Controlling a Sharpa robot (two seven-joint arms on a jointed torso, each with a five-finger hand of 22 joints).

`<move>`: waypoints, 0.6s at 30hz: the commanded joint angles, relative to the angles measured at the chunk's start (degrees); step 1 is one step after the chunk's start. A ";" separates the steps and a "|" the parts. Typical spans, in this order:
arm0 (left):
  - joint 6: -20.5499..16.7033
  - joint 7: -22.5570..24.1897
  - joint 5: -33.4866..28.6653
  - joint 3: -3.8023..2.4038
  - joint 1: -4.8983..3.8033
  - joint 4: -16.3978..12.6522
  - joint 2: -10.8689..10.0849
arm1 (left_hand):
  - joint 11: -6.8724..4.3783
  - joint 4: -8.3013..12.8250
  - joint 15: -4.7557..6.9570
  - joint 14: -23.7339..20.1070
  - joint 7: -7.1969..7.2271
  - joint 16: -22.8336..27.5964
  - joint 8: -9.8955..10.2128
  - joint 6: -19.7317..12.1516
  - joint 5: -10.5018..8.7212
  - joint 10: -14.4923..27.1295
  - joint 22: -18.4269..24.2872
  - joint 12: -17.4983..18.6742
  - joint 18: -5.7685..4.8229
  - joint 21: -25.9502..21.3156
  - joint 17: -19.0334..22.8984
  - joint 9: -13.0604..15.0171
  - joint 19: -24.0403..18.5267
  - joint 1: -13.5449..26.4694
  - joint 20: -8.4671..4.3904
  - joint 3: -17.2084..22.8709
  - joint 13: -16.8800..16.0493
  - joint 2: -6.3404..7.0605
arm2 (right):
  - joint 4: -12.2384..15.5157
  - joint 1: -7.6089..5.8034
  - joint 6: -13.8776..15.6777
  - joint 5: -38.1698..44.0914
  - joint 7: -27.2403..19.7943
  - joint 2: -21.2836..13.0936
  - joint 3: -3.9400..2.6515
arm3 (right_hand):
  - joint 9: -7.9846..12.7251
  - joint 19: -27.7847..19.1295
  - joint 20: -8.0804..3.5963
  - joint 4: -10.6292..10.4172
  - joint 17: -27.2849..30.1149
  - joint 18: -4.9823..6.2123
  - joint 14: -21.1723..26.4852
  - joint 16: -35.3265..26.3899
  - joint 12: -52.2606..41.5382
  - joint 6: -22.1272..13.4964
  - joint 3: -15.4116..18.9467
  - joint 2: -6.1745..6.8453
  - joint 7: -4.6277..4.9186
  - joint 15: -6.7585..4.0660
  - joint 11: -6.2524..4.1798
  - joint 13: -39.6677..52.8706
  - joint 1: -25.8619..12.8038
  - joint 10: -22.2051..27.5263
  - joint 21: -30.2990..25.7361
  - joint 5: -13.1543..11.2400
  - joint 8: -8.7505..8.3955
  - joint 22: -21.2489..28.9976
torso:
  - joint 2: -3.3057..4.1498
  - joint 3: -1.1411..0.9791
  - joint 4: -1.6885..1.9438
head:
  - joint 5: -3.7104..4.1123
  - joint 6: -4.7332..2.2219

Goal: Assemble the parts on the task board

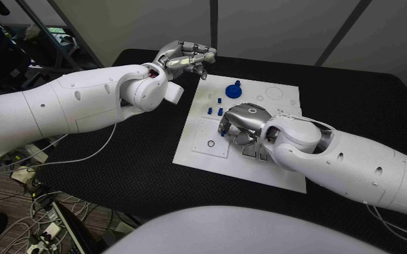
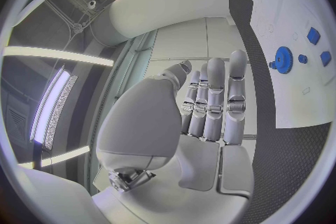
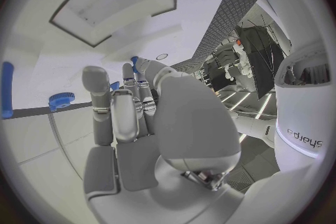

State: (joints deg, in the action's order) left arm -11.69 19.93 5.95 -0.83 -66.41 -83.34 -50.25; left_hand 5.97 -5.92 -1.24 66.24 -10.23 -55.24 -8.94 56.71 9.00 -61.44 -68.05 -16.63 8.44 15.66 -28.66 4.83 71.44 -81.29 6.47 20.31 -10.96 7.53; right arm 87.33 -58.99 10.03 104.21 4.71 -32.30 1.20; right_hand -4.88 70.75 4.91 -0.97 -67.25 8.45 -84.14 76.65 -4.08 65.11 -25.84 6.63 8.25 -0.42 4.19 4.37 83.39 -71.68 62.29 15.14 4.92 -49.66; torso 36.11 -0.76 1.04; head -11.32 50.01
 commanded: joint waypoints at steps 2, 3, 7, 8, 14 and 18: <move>0.87 -0.10 -0.22 -0.06 -0.09 0.00 0.10 | 0.01 0.04 -0.20 -0.33 0.03 0.30 -0.38 -0.50 -0.08 0.28 0.05 -0.33 1.90 -0.15 0.05 -0.10 0.10 0.16 0.31 -0.40 -0.09 -0.52 | -0.31 -0.02 -0.98 0.68 0.28 0.22 0.13 | -0.04 -0.39 0.14 0.43 0.01 -0.54 -2.28 0.39 0.45 0.03 0.10 -0.23 0.21 -0.24 0.04 -0.04 -0.73 -0.10 0.27 0.15 -0.14 0.17 | -0.02 -0.01 0.00 | 0.01 -0.01; 0.91 -0.12 -0.22 -0.06 -0.09 0.00 0.10 | 0.01 0.04 -0.20 -0.33 0.03 0.30 -0.38 -0.50 -0.08 0.28 0.05 -0.33 1.90 -0.15 0.05 -0.10 0.10 0.16 0.31 -0.40 -0.09 -0.52 | -0.37 -0.02 -0.85 0.70 0.27 0.26 0.16 | 0.11 -0.55 0.22 0.41 -0.10 -0.54 -2.27 0.49 0.64 -0.66 0.11 -0.08 0.47 -0.03 0.27 -0.22 -1.02 0.74 0.26 0.14 -0.58 0.21 | -0.02 -0.02 -0.01 | -0.01 -0.01; 0.92 -0.20 -0.22 -0.06 -0.09 0.02 0.13 | 0.02 0.04 -0.21 -0.36 0.02 0.30 -0.40 -0.53 -0.08 0.33 0.10 -0.37 1.90 -0.19 0.08 -0.10 0.11 0.16 0.32 -0.44 -0.10 -0.53 | -0.53 -0.02 0.10 0.71 -0.01 0.31 0.25 | 0.99 -1.74 1.23 0.37 -1.25 -0.41 -2.32 1.38 0.63 -4.87 -0.03 1.17 1.75 1.40 1.93 -0.89 -2.38 7.60 -0.40 0.01 -1.50 1.21 | -0.07 0.00 -0.02 | 0.01 -0.01; 0.92 -0.22 -0.22 -0.06 -0.09 0.04 0.13 | 0.02 0.04 -0.21 -0.36 0.02 0.30 -0.40 -0.53 -0.08 0.33 0.10 -0.37 1.90 -0.19 0.08 -0.10 0.11 0.16 0.32 -0.44 -0.10 -0.53 | -0.49 -0.02 0.46 0.70 -0.11 0.28 0.27 | 1.11 -2.17 1.51 0.45 -1.28 -0.29 -2.27 1.46 0.61 -5.90 -0.01 1.44 1.85 1.64 2.22 -0.89 -2.59 9.32 -0.70 -0.03 -1.47 1.65 | -0.07 -0.01 -0.04 | 0.00 -0.01; 1.07 -0.42 -0.22 -0.06 -0.09 0.08 0.10 | 0.04 0.05 -0.22 -0.38 0.01 0.31 -0.39 -0.58 -0.08 0.38 0.12 -0.39 1.90 -0.22 0.09 -0.11 0.11 0.16 0.32 -0.47 -0.09 -0.53 | 0.19 -0.01 2.33 0.69 -0.60 -0.09 0.30 | 1.07 -4.22 2.32 1.02 0.24 0.29 -1.55 0.75 0.26 -7.89 0.63 1.92 2.04 2.13 2.90 -0.77 -2.85 13.73 -2.35 -0.22 -1.33 4.01 | -0.04 -0.05 -0.02 | 0.06 -0.01; 1.15 -0.51 -0.22 -0.06 -0.08 0.15 0.08 | 0.04 0.05 -0.22 -0.38 0.01 0.31 -0.39 -0.58 -0.08 0.38 0.12 -0.39 1.90 -0.22 0.09 -0.11 0.11 0.16 0.32 -0.47 -0.09 -0.53 | 0.83 0.02 3.44 0.69 -0.76 -0.53 0.31 | 1.06 -4.26 2.34 1.03 0.16 0.30 -1.55 0.81 0.23 -7.91 0.66 1.90 2.04 2.14 2.90 -0.76 -2.87 13.81 -2.37 -0.22 -1.32 4.04 | -0.04 -0.08 -0.08 | 0.07 -0.01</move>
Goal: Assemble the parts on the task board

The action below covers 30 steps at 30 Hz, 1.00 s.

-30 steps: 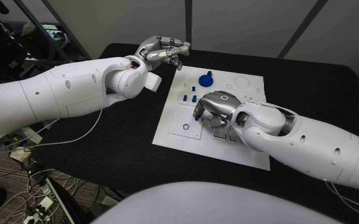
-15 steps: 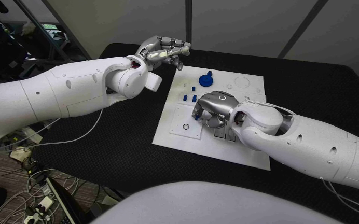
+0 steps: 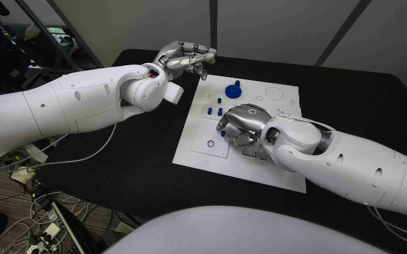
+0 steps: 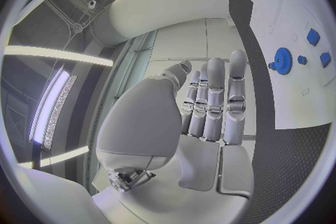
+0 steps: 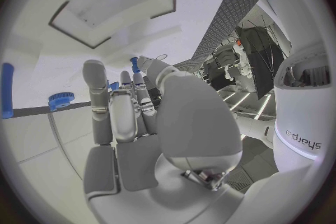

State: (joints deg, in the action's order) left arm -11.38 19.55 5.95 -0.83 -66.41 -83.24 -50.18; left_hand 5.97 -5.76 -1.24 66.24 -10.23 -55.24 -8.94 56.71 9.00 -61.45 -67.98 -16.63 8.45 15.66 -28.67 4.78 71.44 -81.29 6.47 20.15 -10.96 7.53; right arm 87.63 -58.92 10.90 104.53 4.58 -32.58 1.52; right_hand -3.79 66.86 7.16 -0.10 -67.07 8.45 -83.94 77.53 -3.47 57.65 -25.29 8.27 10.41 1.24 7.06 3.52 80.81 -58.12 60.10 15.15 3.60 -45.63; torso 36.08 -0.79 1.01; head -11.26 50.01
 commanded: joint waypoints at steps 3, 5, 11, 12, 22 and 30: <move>0.89 -0.18 -0.22 -0.06 -0.08 0.11 0.01 | 0.07 -0.13 -0.24 -0.42 -0.01 0.31 -0.39 -0.66 -0.08 0.48 0.10 -0.42 1.90 -0.27 0.12 -0.08 0.11 0.18 0.33 -0.38 -0.09 -0.53 | 1.18 0.00 3.71 0.37 -0.77 -0.85 -0.01 | -0.09 -0.36 0.11 0.17 -0.12 0.31 -1.77 0.01 -0.56 -0.32 0.14 0.12 -0.15 0.49 0.01 0.14 -0.32 0.24 -0.10 -0.22 0.10 -0.08 | -0.03 -0.06 -0.05 | 0.03 -0.01; 0.96 -0.20 -0.22 -0.06 -0.08 0.15 0.01 | 0.07 -0.13 -0.24 -0.42 -0.01 0.31 -0.39 -0.66 -0.08 0.48 0.10 -0.42 1.90 -0.27 0.12 -0.08 0.11 0.18 0.33 -0.38 -0.09 -0.53 | 1.85 0.07 4.87 0.37 -0.89 -1.54 -0.01 | -0.13 -0.30 0.13 0.17 -0.16 0.30 -1.78 0.06 -0.75 -0.24 0.19 0.03 -0.16 0.48 -0.01 0.19 -0.36 0.13 0.01 -0.20 0.16 -0.22 | -0.04 -0.05 -0.04 | 0.07 -0.03; 1.14 -0.29 -0.22 -0.04 -0.06 0.29 -0.12 | 0.07 -0.13 -0.24 -0.42 -0.01 0.31 -0.39 -0.66 -0.08 0.48 0.10 -0.42 1.90 -0.27 0.12 -0.08 0.11 0.18 0.33 -0.38 -0.09 -0.53 | 5.40 0.16 7.50 -0.28 -0.93 -5.75 -0.10 | -0.27 -0.14 0.12 0.25 -0.26 0.30 -1.86 0.26 -1.71 0.17 0.33 -0.20 -0.34 0.34 -0.20 0.33 -0.47 -0.65 0.37 -0.02 0.35 -0.58 | -0.11 -0.08 -0.11 | 0.41 -0.62; 1.17 -0.31 -0.22 -0.03 -0.06 0.31 -0.15 | 0.07 -0.13 -0.24 -0.42 -0.01 0.31 -0.39 -0.66 -0.08 0.48 0.10 -0.42 1.90 -0.27 0.12 -0.08 0.11 0.18 0.33 -0.38 -0.09 -0.53 | 6.17 0.16 7.74 -0.72 -0.87 -6.75 -0.23 | -0.31 -0.10 0.10 0.22 -0.28 0.29 -1.87 0.30 -1.91 0.31 0.36 -0.24 -0.36 0.32 -0.25 0.35 -0.54 -0.85 0.44 0.00 0.40 -0.65 | -0.15 -0.03 -0.15 | 0.54 -0.75; 1.19 -0.36 -0.22 0.02 -0.03 0.41 -0.42 | 0.07 -0.12 -0.24 -0.43 -0.02 0.31 -0.39 -0.68 -0.08 0.51 0.13 -0.44 1.90 -0.29 0.13 -0.09 0.12 0.17 0.34 -0.40 -0.09 -0.55 | 9.38 -1.29 2.75 -6.55 1.32 -15.71 -6.12 | -0.09 -0.78 0.03 -0.65 0.70 0.44 -1.53 -0.07 -2.56 -1.50 3.47 1.10 -1.25 0.30 -0.56 0.21 -2.89 0.67 -0.38 0.02 -0.01 0.28 | -0.29 0.06 -0.31 | 4.12 -3.20; 1.37 -0.44 -0.22 0.05 0.00 0.64 -0.04 | 0.07 -0.12 -0.24 -0.43 -0.02 0.31 -0.39 -0.68 -0.08 0.51 0.13 -0.44 1.90 -0.29 0.13 -0.09 0.12 0.17 0.34 -0.40 -0.09 -0.55 | 6.69 -2.32 -1.13 -6.01 1.70 -17.33 -6.99 | -0.15 -1.56 0.35 -0.94 1.40 0.64 -1.16 -0.28 -3.30 -3.43 7.67 1.01 -1.85 0.52 -0.18 0.25 -2.84 3.44 -1.87 -0.08 0.06 2.00 | -0.28 0.02 -0.15 | 5.53 -3.89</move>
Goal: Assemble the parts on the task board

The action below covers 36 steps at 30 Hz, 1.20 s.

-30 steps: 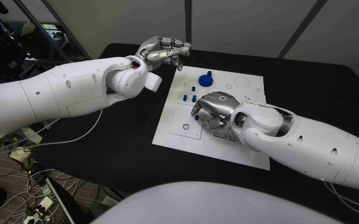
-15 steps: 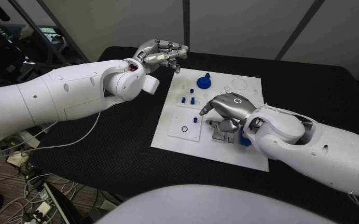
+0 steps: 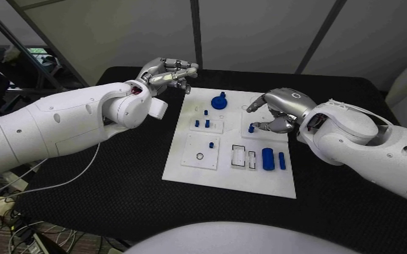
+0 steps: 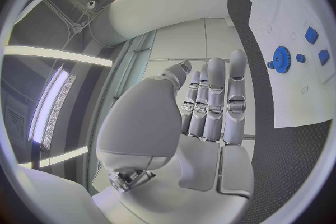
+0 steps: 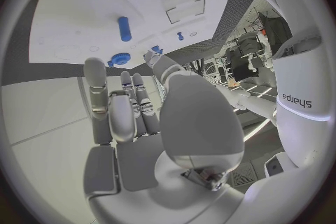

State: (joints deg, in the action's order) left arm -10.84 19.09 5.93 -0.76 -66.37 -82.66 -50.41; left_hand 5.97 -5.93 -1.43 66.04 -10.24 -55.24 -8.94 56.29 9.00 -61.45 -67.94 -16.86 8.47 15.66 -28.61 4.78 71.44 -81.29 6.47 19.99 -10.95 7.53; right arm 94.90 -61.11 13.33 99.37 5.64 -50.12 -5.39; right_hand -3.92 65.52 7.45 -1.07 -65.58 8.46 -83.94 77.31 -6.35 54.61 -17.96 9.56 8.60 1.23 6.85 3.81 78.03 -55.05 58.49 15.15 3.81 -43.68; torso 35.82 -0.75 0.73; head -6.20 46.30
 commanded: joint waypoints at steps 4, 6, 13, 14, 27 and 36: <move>1.04 -0.05 -0.21 -0.01 -0.01 0.22 0.41 | 0.07 0.04 -0.04 -0.23 -0.01 0.31 -0.39 -0.26 -0.08 0.52 0.08 -0.21 1.87 -0.29 0.07 -0.08 0.12 0.17 0.34 -0.23 -0.10 -0.55 | -1.82 -0.23 -4.84 -0.55 0.48 0.91 -0.14 | -0.08 -0.09 0.09 -0.02 -0.05 0.62 -1.18 -0.03 -0.69 -0.29 0.86 -0.54 -0.05 0.52 0.02 0.00 0.17 0.53 -0.27 -0.17 -0.03 0.05 | 0.04 -0.04 0.11 | 0.48 -0.25; 1.07 -0.07 -0.21 -0.01 0.01 0.31 0.47 | 0.06 0.08 -0.05 -0.27 0.02 0.31 -0.44 -0.26 -0.06 0.54 0.14 -0.30 1.87 -0.35 0.10 -0.08 0.12 0.08 0.35 -0.24 -0.11 -0.64 | -2.32 -0.24 -5.34 -0.40 0.37 1.34 -0.14 | -0.12 -0.01 0.08 -0.01 -0.06 0.62 -1.21 0.00 -0.90 -0.17 1.09 -0.71 -0.01 0.50 -0.01 0.03 0.33 0.50 -0.26 -0.18 0.03 0.05 | 0.05 -0.06 0.04 | 0.40 -0.17; 1.11 -0.08 -0.21 -0.01 0.04 0.44 0.58 | 0.06 0.08 -0.05 -0.27 0.02 0.31 -0.44 -0.26 -0.06 0.54 0.14 -0.30 1.87 -0.35 0.10 -0.08 0.12 0.08 0.35 -0.24 -0.11 -0.64 | -4.04 -0.25 -6.80 0.57 0.38 2.71 0.16 | -0.25 0.31 -0.05 0.03 -0.24 0.61 -1.35 0.20 -1.91 0.38 1.70 -1.39 0.06 0.38 -0.20 0.12 0.95 -0.05 -0.20 -0.12 0.21 -0.02 | 0.02 0.05 0.10 | 0.35 0.01; 1.12 -0.07 -0.21 -0.01 0.04 0.43 0.59 | 0.06 0.08 -0.05 -0.27 0.02 0.31 -0.44 -0.26 -0.06 0.54 0.14 -0.30 1.87 -0.35 0.10 -0.08 0.12 0.08 0.35 -0.24 -0.11 -0.64 | -4.33 -0.25 -7.12 0.66 0.40 2.92 0.23 | -0.26 0.35 -0.09 0.05 -0.28 0.61 -1.38 0.24 -2.11 0.44 1.77 -1.51 0.05 0.35 -0.24 0.14 1.06 -0.21 -0.20 -0.11 0.21 -0.01 | 0.02 0.06 0.14 | 0.37 0.08; 1.12 -0.04 -0.21 -0.01 0.05 0.44 0.61 | 0.06 0.08 -0.05 -0.27 0.02 0.31 -0.44 -0.26 -0.06 0.54 0.14 -0.30 1.87 -0.35 0.10 -0.08 0.12 0.08 0.35 -0.24 -0.11 -0.64 | -6.77 -0.14 -9.72 1.79 0.52 5.38 1.74 | -0.60 2.06 -0.87 0.01 -0.65 0.21 -1.69 0.54 -4.48 3.06 0.85 -3.13 0.42 -0.33 -1.07 0.06 2.35 -4.72 1.35 -0.22 0.77 -1.93 | 0.11 0.03 0.03 | 0.13 0.54; 1.10 -0.04 -0.21 -0.01 0.05 0.45 0.61 | 0.06 0.08 -0.05 -0.27 0.02 0.31 -0.44 -0.26 -0.06 0.54 0.14 -0.30 1.87 -0.35 0.10 -0.08 0.12 0.08 0.35 -0.24 -0.11 -0.64 | -7.14 0.01 -9.35 2.43 0.75 6.00 2.22 | -0.73 2.88 -1.18 -0.03 -1.04 -0.03 -1.84 0.78 -4.47 4.63 -1.00 -3.95 0.44 -0.61 -1.36 -0.02 3.10 -7.09 2.43 -0.70 0.99 -3.27 | 0.07 -0.02 0.03 | 0.08 0.91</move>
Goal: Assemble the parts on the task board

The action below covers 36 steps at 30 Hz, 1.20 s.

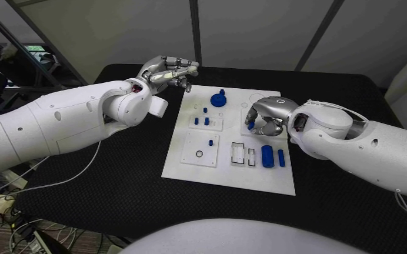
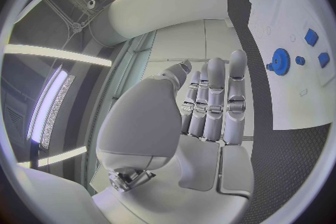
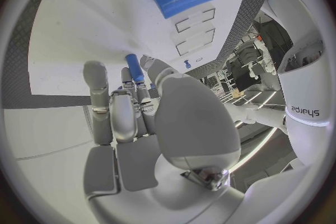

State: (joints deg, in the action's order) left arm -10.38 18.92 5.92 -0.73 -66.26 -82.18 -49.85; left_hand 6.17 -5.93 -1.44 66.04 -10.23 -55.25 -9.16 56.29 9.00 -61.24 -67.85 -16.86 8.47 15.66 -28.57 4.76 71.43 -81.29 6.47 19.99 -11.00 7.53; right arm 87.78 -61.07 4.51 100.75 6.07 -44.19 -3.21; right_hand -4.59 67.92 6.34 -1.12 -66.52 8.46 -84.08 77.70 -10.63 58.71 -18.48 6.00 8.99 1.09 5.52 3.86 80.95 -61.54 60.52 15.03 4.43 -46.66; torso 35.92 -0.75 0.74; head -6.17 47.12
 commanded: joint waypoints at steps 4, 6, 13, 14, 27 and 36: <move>0.65 0.13 -0.20 -0.04 -0.07 -0.02 0.02 | -0.15 0.08 -0.04 -0.27 0.01 0.31 -0.22 -0.26 -0.06 0.33 0.06 -0.30 1.87 -0.35 0.06 -0.06 0.12 0.08 0.35 -0.24 -0.06 -0.64 | -0.21 0.01 -0.06 1.68 0.76 0.07 0.08 | -0.17 0.82 -0.16 0.07 -0.38 -0.16 -1.79 0.57 0.07 1.48 -1.75 -0.75 0.02 -0.64 -0.21 -0.08 0.56 -1.71 0.93 -1.69 0.53 -0.92 | -0.10 0.01 0.01 | 0.05 0.23; 0.64 0.12 -0.20 -0.04 -0.07 -0.02 0.01 | -0.15 0.08 -0.04 -0.27 0.01 0.31 -0.22 -0.26 -0.06 0.33 0.06 -0.30 1.87 -0.35 0.06 -0.06 0.12 0.08 0.35 -0.24 -0.06 -0.64 | -0.23 0.02 0.15 2.07 0.95 0.05 0.09 | -0.30 1.00 -0.22 0.15 -0.59 -0.21 -1.84 0.70 0.11 2.21 -2.31 -0.88 -0.08 -0.79 -0.37 -0.03 0.74 -2.42 1.24 -1.75 0.80 -1.30 | -0.11 0.00 0.01 | 0.02 0.26; 0.64 0.11 -0.20 -0.04 -0.03 -0.01 0.00 | -0.17 0.09 -0.04 -0.30 0.03 0.29 -0.31 -0.24 -0.05 0.34 0.15 -0.46 1.88 -0.43 0.10 -0.05 0.15 0.02 0.36 -0.28 -0.09 -0.78 | 0.21 0.11 2.43 2.48 0.87 -0.06 0.10 | -0.88 1.76 -0.67 0.86 -1.22 -0.44 -1.98 1.10 0.04 4.64 -4.24 -1.79 -0.56 -1.42 -1.08 0.34 1.80 -5.41 2.49 -1.85 1.85 -2.81 | -0.12 -0.03 0.03 | -0.15 0.17; 0.64 0.11 -0.20 -0.04 -0.03 -0.02 -0.01 | -0.17 0.09 -0.04 -0.30 0.03 0.29 -0.31 -0.24 -0.05 0.34 0.15 -0.46 1.88 -0.43 0.10 -0.05 0.15 0.02 0.36 -0.28 -0.09 -0.78 | 0.29 0.12 2.79 2.52 0.81 -0.07 0.10 | -1.00 1.89 -0.77 1.05 -1.31 -0.48 -2.01 1.16 0.00 5.01 -4.54 -1.99 -0.65 -1.53 -1.21 0.43 2.04 -5.89 2.72 -2.03 2.02 -3.08 | -0.09 -0.03 0.00 | -0.15 0.17; 0.67 0.05 -0.20 -0.04 0.08 0.08 -0.01 | -0.17 0.09 -0.04 -0.30 0.03 0.29 -0.31 -0.24 -0.05 0.34 0.15 -0.46 1.88 -0.43 0.10 -0.05 0.15 0.02 0.36 -0.28 -0.09 -0.78 | 5.95 0.12 6.62 3.04 1.00 -3.21 -0.05 | -1.49 2.51 -1.22 2.39 -1.90 -0.75 -2.15 1.54 0.25 5.85 -5.87 -2.21 -0.75 -1.86 -1.52 0.82 3.16 -7.51 3.95 -2.32 2.41 -4.58 | -0.25 0.05 -0.15 | -0.17 -0.01; 0.82 -0.07 -0.20 -0.04 0.18 0.26 0.30 | -0.17 0.09 -0.04 -0.30 0.03 0.29 -0.31 -0.24 -0.05 0.34 0.15 -0.46 1.88 -0.43 0.10 -0.05 0.15 0.02 0.36 -0.28 -0.09 -0.78 | 12.15 0.05 7.18 3.07 1.18 -4.22 -1.50 | -1.57 2.68 -1.25 2.56 -2.11 -0.83 -2.19 1.65 0.31 5.96 -5.96 -2.10 -0.76 -1.88 -1.53 0.88 3.20 -7.69 4.27 -2.29 2.45 -5.00 | -0.35 0.03 -0.05 | -0.18 -0.10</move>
State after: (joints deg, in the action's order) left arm -10.27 18.82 5.92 -0.73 -66.03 -81.92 -49.64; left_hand 6.17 -5.93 -1.44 66.04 -10.23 -55.25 -9.15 56.30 9.00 -61.25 -67.76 -17.24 11.87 15.43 -28.53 4.77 71.44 -81.05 6.47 20.00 -11.03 7.29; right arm 99.27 -60.95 9.95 103.31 7.06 -48.55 -4.67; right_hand -6.12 70.36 5.10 1.34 -68.58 8.46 -83.94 79.09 -10.31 64.21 -24.22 3.98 8.13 -0.43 5.26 4.55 83.49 -67.74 64.51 12.41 6.81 -51.61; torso 35.57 -0.71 0.62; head -6.25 47.04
